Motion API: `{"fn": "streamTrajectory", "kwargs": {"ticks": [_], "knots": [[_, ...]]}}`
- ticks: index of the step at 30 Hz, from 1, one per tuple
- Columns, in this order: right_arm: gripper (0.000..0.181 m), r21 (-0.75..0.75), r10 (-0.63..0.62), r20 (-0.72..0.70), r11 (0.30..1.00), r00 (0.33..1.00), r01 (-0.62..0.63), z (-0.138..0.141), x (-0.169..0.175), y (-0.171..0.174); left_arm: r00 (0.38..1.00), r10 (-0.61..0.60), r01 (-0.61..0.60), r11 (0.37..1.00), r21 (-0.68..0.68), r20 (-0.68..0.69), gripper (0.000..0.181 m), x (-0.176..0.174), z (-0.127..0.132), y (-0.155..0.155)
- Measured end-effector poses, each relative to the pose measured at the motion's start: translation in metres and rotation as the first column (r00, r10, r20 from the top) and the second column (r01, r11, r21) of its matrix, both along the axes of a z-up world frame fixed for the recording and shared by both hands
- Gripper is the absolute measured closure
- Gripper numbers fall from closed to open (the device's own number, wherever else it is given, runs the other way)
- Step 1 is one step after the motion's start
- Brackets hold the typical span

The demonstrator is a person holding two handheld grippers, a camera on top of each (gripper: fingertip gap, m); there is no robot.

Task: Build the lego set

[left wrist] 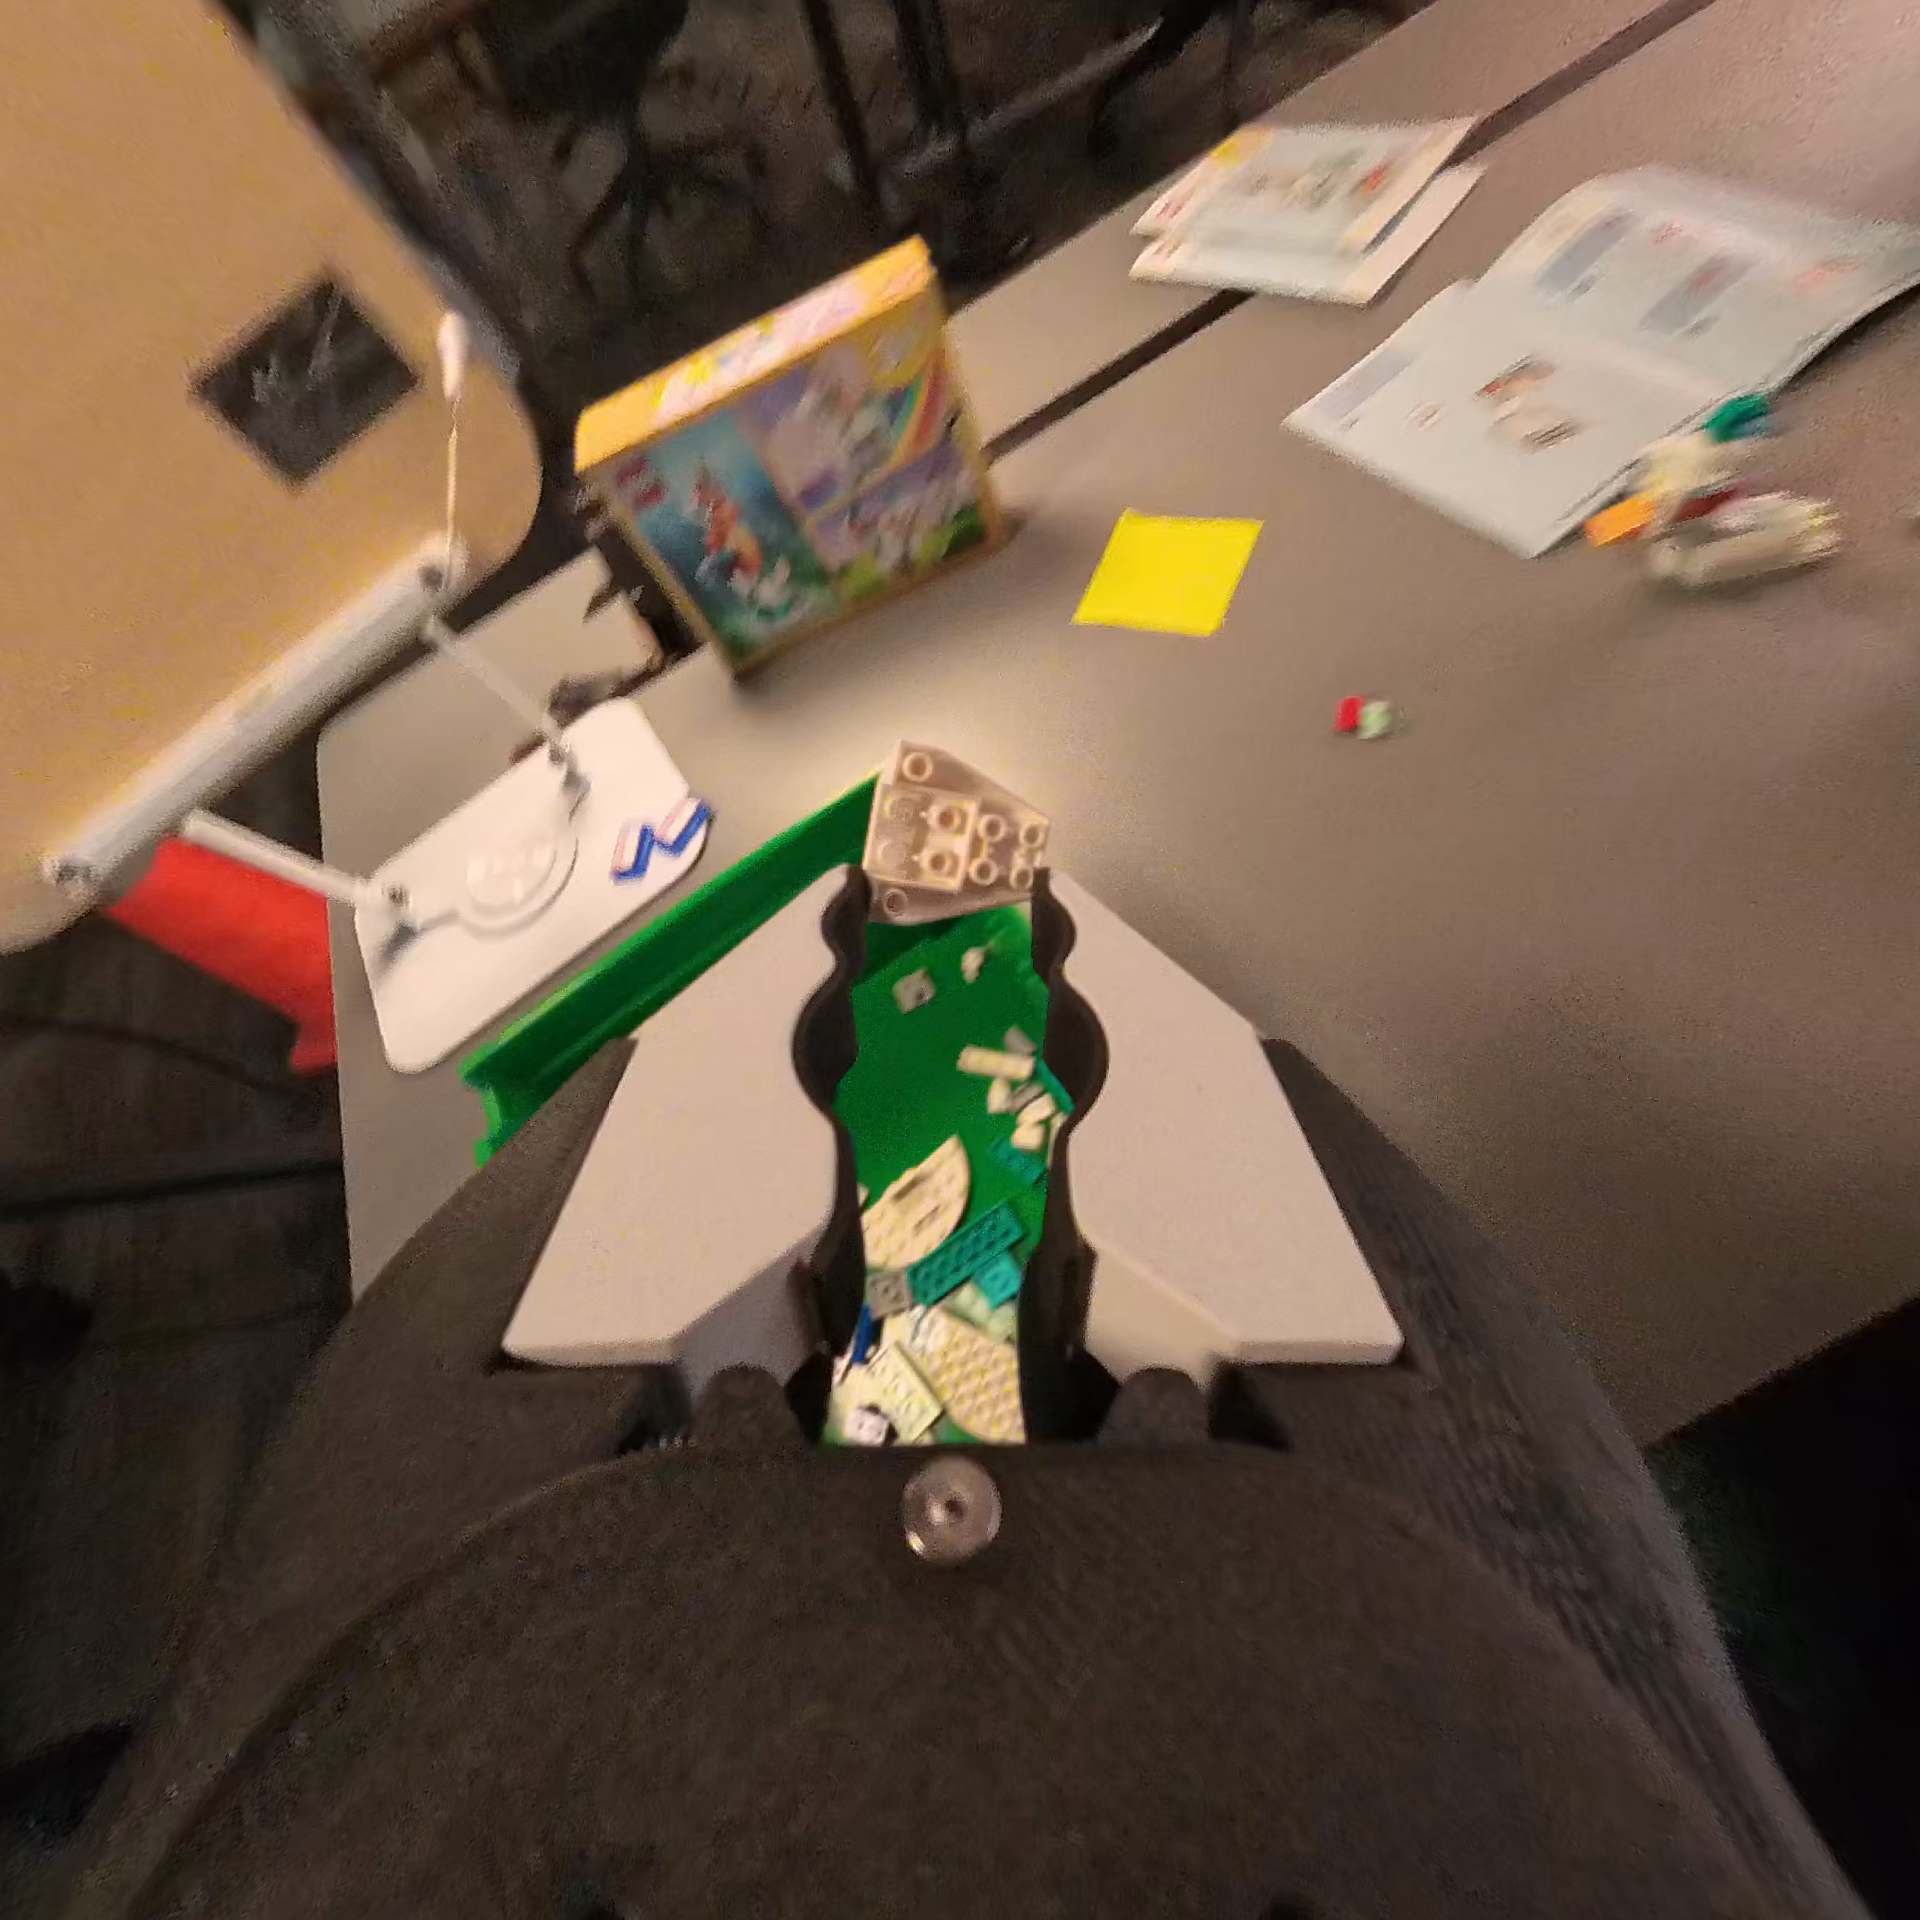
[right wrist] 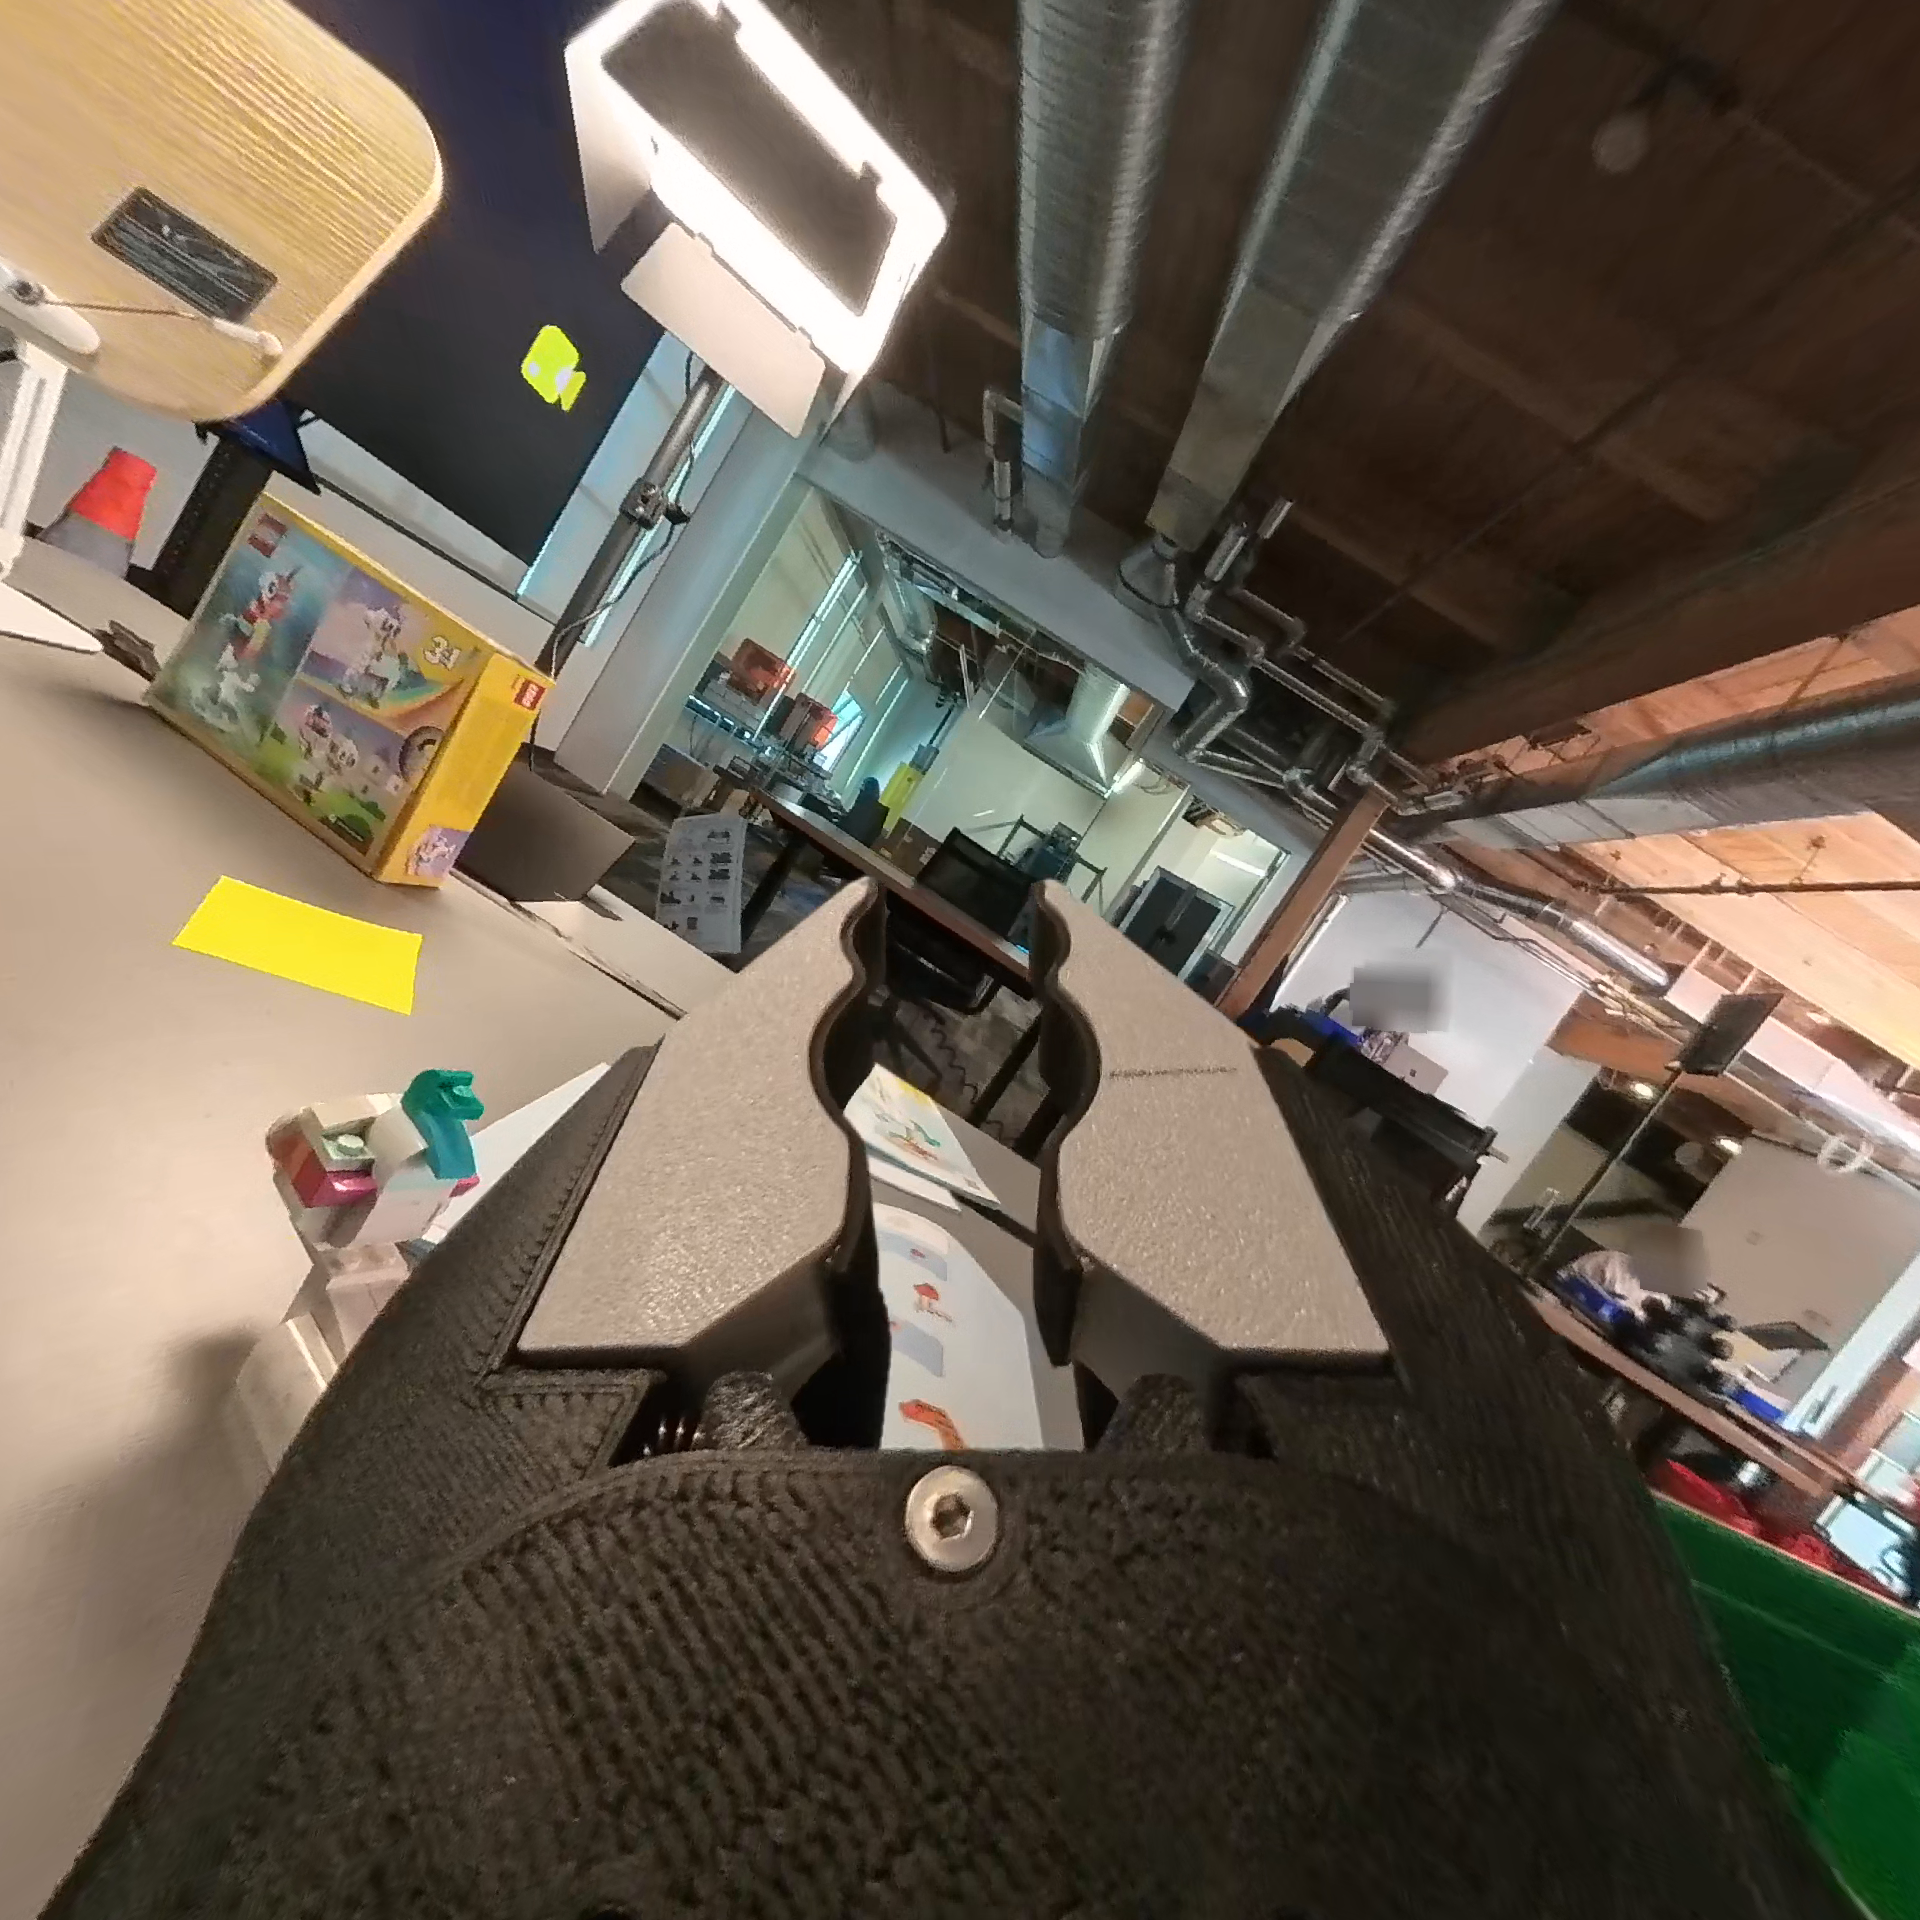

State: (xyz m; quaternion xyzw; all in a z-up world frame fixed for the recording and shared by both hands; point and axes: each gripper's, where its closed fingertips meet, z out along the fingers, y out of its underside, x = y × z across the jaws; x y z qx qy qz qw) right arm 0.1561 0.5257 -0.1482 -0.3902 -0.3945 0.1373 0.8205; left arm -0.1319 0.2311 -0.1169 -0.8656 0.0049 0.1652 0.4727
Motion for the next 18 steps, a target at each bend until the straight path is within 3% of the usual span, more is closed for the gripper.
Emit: {"fn": "streamTrajectory", "kwargs": {"ticks": [2, 5, 10, 14, 18], "knots": [[0.157, 0.004, 0.0, -0.003, 1.0, 1.0, 0.0, 0.002, 0.003, 0.0, 0.997, -0.078, 0.079, 0.997, 0.021, -0.028, 0.15, 0.039, 0.014, 0.014], [0.157, -0.03, 0.016, -0.019, 0.999, 1.0, -0.017, 0.0, 0.006, 0.005, 0.973, -0.229, 0.229, 0.973, 0.012, 0.014, 0.15, 0.102, 0.006, 0.044], [0.156, -0.055, 0.069, 0.05, 0.996, 0.996, -0.066, -0.016, 0.0, 0.009, 0.891, -0.411, 0.429, 0.902, -0.058, 0.194, 0.15, 0.184, -0.062, 0.099], [0.156, -0.075, 0.116, 0.076, 0.991, 0.99, -0.11, -0.021, -0.003, 0.008, 0.858, -0.427, 0.474, 0.873, -0.119, 0.284, 0.15, 0.204, -0.125, 0.137], [0.153, -0.146, 0.243, 0.08, 0.962, 0.967, -0.23, -0.023, -0.013, -0.005, 0.854, -0.41, 0.468, 0.875, -0.126, 0.32, 0.15, 0.204, -0.162, 0.166]]}}
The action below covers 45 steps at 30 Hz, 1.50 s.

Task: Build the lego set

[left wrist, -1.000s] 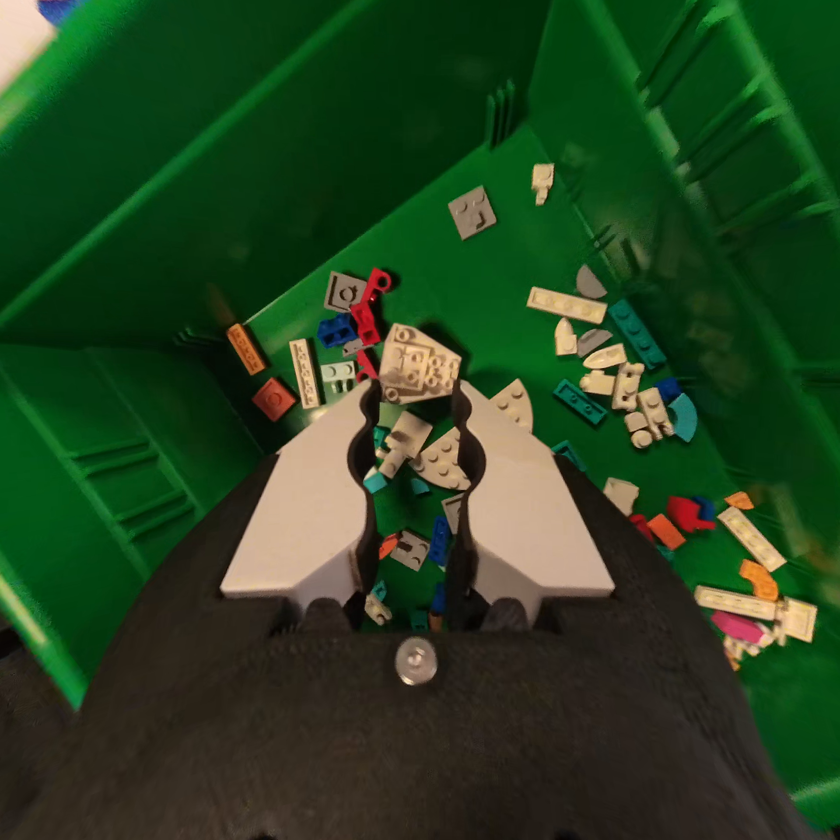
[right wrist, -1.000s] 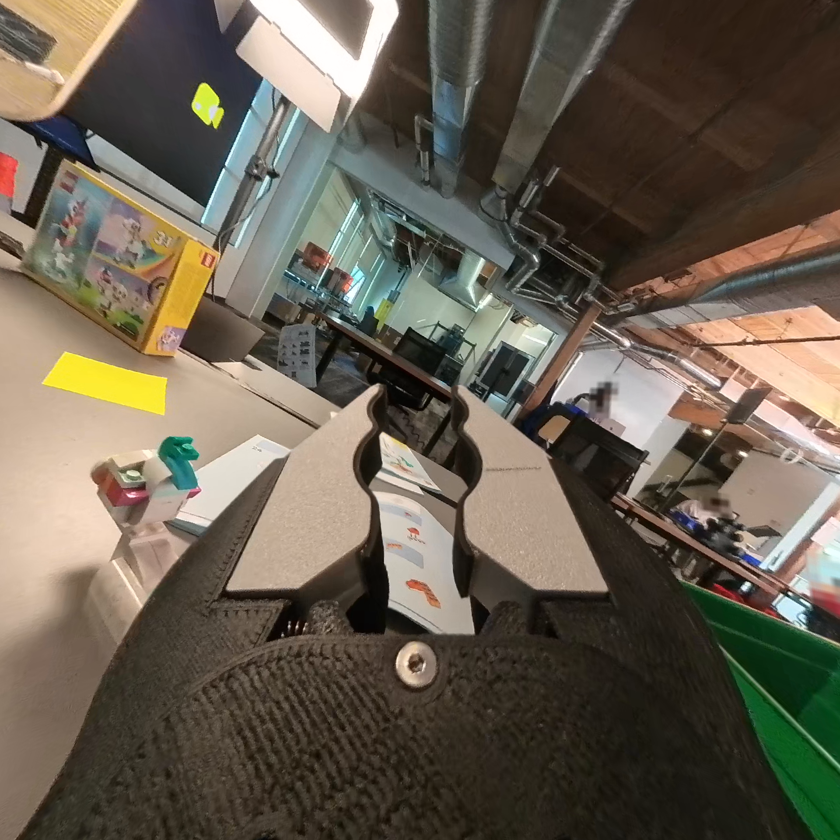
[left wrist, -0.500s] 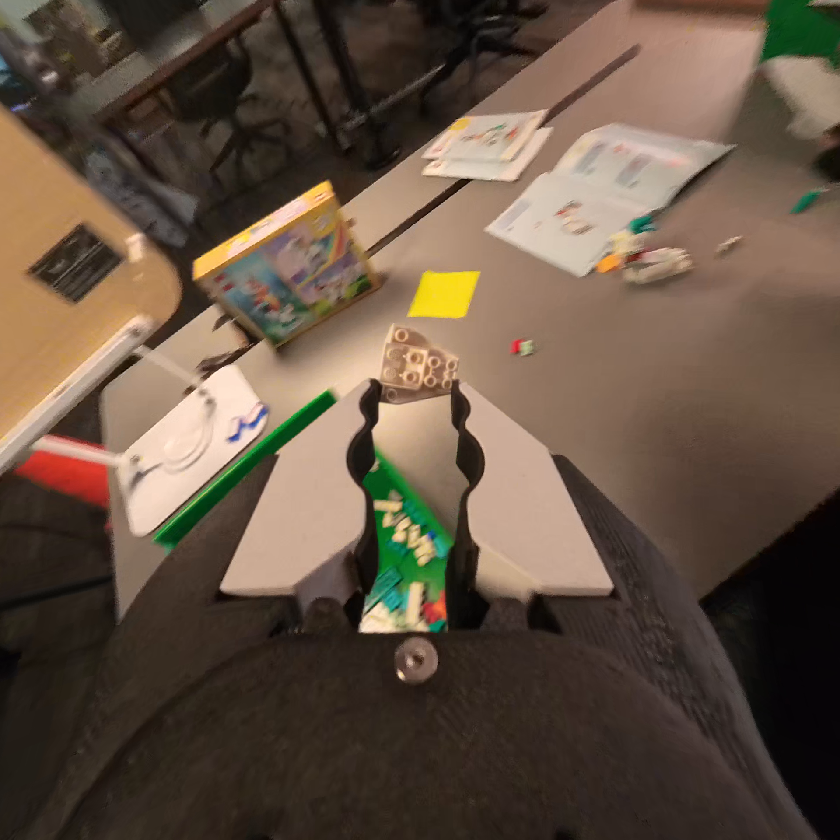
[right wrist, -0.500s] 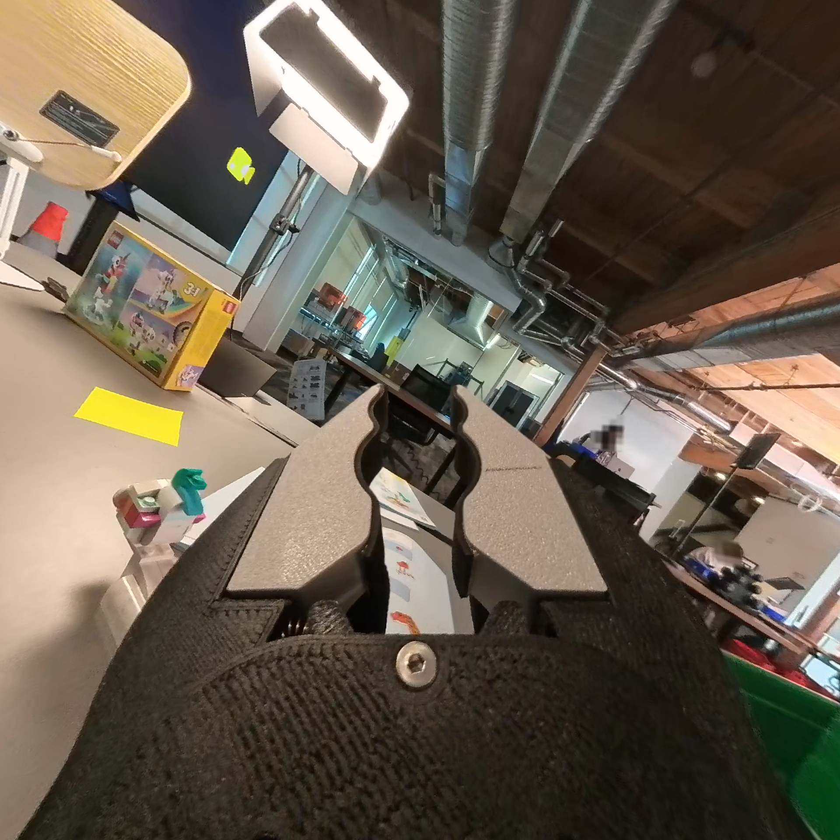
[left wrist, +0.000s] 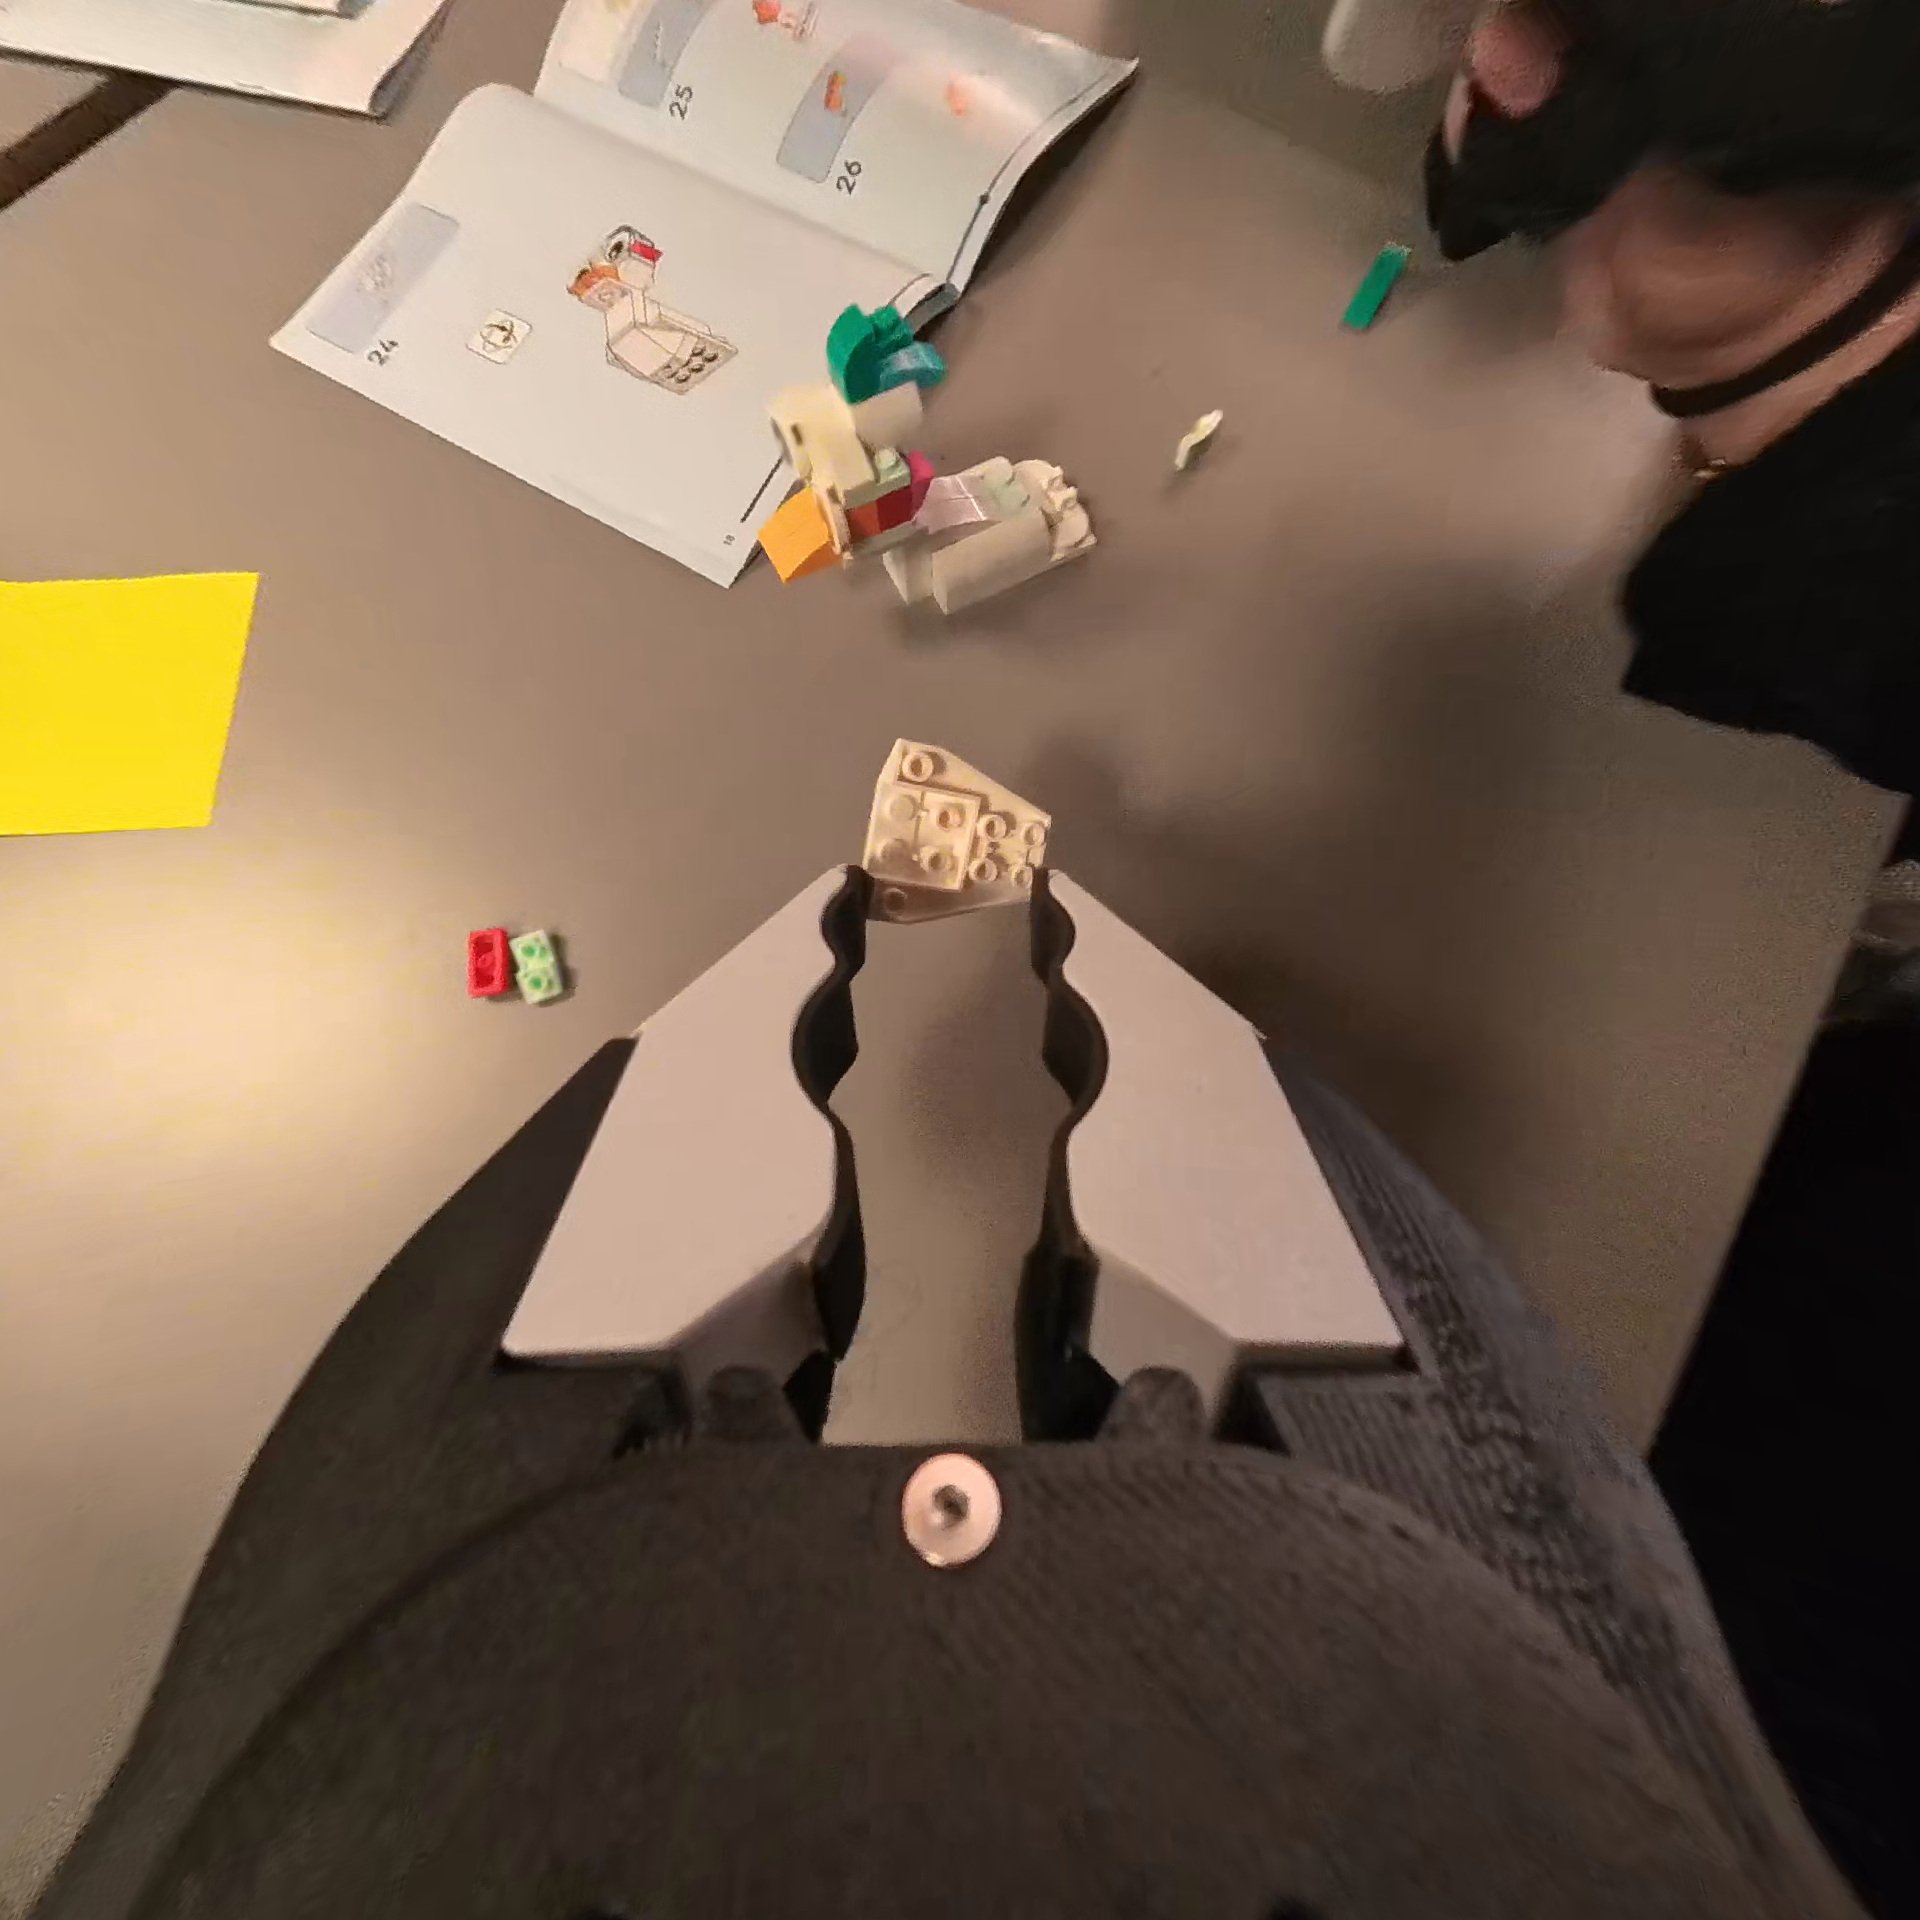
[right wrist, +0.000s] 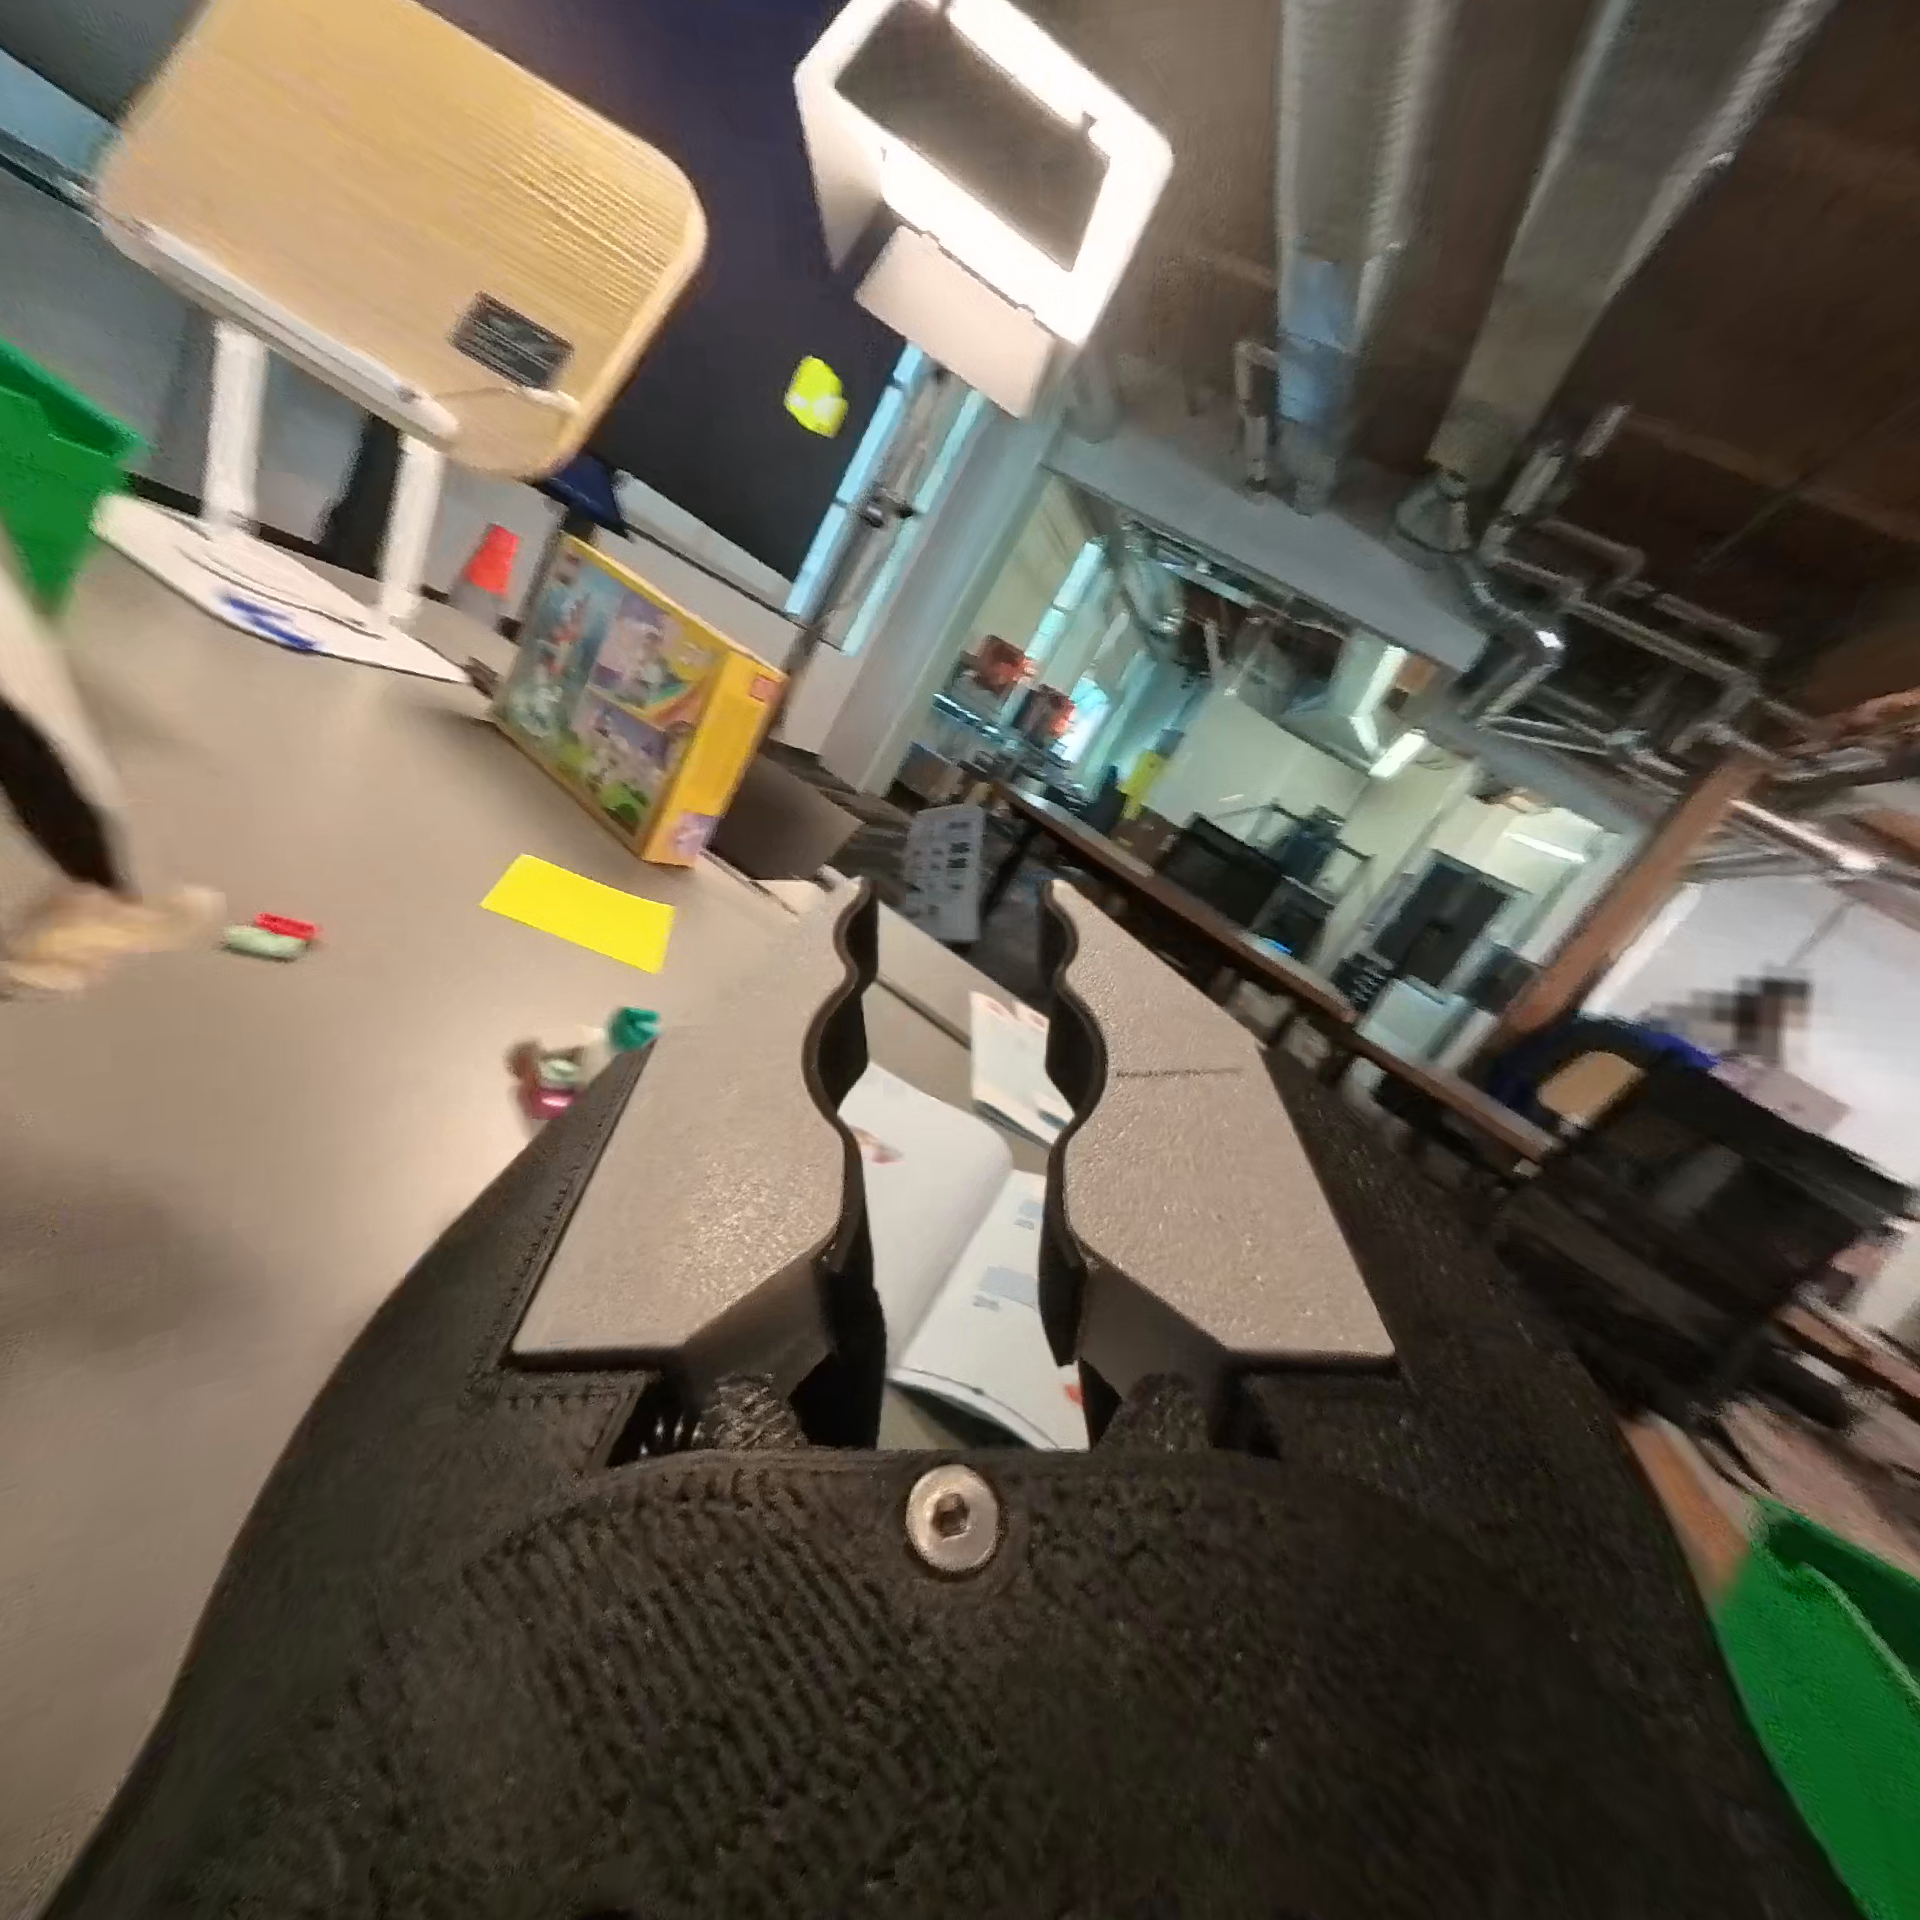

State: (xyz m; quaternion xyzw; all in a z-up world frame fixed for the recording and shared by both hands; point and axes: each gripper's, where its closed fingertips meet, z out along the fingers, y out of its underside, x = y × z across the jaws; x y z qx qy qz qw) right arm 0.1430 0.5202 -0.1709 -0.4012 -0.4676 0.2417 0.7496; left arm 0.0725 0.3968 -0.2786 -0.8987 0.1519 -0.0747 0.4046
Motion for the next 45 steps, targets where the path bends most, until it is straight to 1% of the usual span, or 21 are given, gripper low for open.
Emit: {"fn": "streamTrajectory", "kwargs": {"ticks": [2, 3, 5, 7, 10, 12, 15, 19, 22, 25, 29, 30, 31, 33, 34, 35, 37, 39, 41, 43, 45], "knots": [[0.154, -0.047, 0.143, 0.024, 0.989, 0.989, -0.141, -0.003, -0.009, -0.022, 1.0, -0.006, 0.006, 1.0, 0.029, -0.001, 0.15, 0.001, -0.006, 0.01], [0.153, -0.102, 0.223, 0.037, 0.97, 0.974, -0.219, -0.007, -0.014, -0.033, 1.0, -0.014, 0.015, 0.998, 0.059, -0.003, 0.151, 0.003, -0.005, 0.015], [0.152, -0.259, 0.361, 0.057, 0.906, 0.931, -0.336, -0.018, -0.023, -0.049, 1.0, -0.015, 0.016, 0.991, 0.132, -0.01, 0.15, 0.005, 0.0, 0.025], [0.151, -0.411, 0.461, 0.083, 0.824, 0.884, -0.391, -0.032, -0.031, -0.06, 0.999, -0.032, 0.035, 0.978, 0.208, -0.018, 0.15, 0.01, 0.008, 0.031], [0.151, -0.595, 0.552, 0.093, 0.698, 0.828, -0.399, -0.053, -0.038, -0.067, 0.996, -0.065, 0.079, 0.95, 0.301, -0.056, 0.151, 0.018, 0.017, 0.037], [0.151, -0.666, 0.584, 0.082, 0.635, 0.808, -0.391, -0.061, -0.039, -0.069, 0.993, -0.081, 0.106, 0.936, 0.336, -0.09, 0.151, 0.024, 0.02, 0.039], [0.157, -0.711, 0.612, 0.052, 0.578, 0.789, -0.401, -0.063, -0.039, -0.073, 0.988, -0.096, 0.135, 0.922, 0.362, -0.125, 0.15, 0.03, 0.022, 0.041], [0.159, -0.744, 0.625, 0.071, 0.552, 0.778, -0.376, -0.07, -0.041, -0.075, 0.982, -0.106, 0.158, 0.915, 0.372, -0.156, 0.151, 0.034, 0.022, 0.041], [0.169, -0.762, 0.66, 0.076, 0.522, 0.748, -0.384, -0.074, -0.043, -0.084, 0.972, -0.114, 0.187, 0.906, 0.379, -0.206, 0.151, 0.036, 0.022, 0.039], [0.171, -0.765, 0.671, 0.078, 0.515, 0.737, -0.387, -0.076, -0.044, -0.088, 0.958, -0.109, 0.208, 0.899, 0.384, -0.266, 0.151, 0.035, 0.021, 0.037], [0.172, -0.779, 0.705, 0.021, 0.455, 0.709, -0.43, -0.069, -0.04, -0.093, 0.963, -0.131, 0.222, 0.883, 0.413, -0.236, 0.151, 0.038, 0.027, 0.033], [0.176, -0.776, 0.706, 0.007, 0.451, 0.708, -0.441, -0.067, -0.039, -0.092, 0.967, -0.131, 0.216, 0.878, 0.426, -0.22, 0.157, 0.037, 0.03, 0.031], [0.177, -0.767, 0.702, -0.003, 0.456, 0.712, -0.452, -0.064, -0.037, -0.09, 0.969, -0.141, 0.219, 0.869, 0.443, -0.201, 0.161, 0.037, 0.034, 0.03], [0.177, -0.748, 0.705, -0.03, 0.454, 0.708, -0.484, -0.057, -0.034, -0.089, 0.972, -0.202, 0.236, 0.859, 0.454, -0.122, 0.156, 0.042, 0.039, 0.024], [0.177, -0.728, 0.697, -0.024, 0.48, 0.717, -0.49, -0.055, -0.034, -0.088, 0.974, -0.207, 0.224, 0.862, 0.456, -0.086, 0.151, 0.042, 0.041, 0.023], [0.177, -0.701, 0.684, 0.011, 0.525, 0.729, -0.482, -0.057, -0.034, -0.087, 0.978, -0.197, 0.205, 0.866, 0.455, -0.066, 0.148, 0.039, 0.042, 0.023], [0.177, -0.614, 0.642, 0.119, 0.647, 0.757, -0.452, -0.063, -0.036, -0.084, 0.979, -0.194, 0.199, 0.868, 0.454, -0.059, 0.142, 0.037, 0.043, 0.023], [0.177, -0.465, 0.586, 0.231, 0.767, 0.776, -0.441, -0.068, -0.038, -0.087, 0.977, -0.2, 0.21, 0.861, 0.463, -0.07, 0.142, 0.038, 0.046, 0.023], [0.177, -0.276, 0.519, 0.324, 0.852, 0.791, -0.445, -0.07, -0.039, -0.092, 0.972, -0.218, 0.234, 0.859, 0.454, -0.088, 0.143, 0.04, 0.046, 0.023], [0.177, -0.054, 0.415, 0.389, 0.902, 0.823, -0.429, -0.07, -0.04, -0.093, 0.965, -0.26, 0.252, 0.869, 0.426, -0.039, 0.142, 0.044, 0.044, 0.02], [0.176, 0.146, 0.314, 0.42, 0.903, 0.852, -0.405, -0.068, -0.039, -0.095, 0.956, -0.276, 0.217, 0.891, 0.398, 0.097, 0.14, 0.046, 0.046, 0.02]]}}
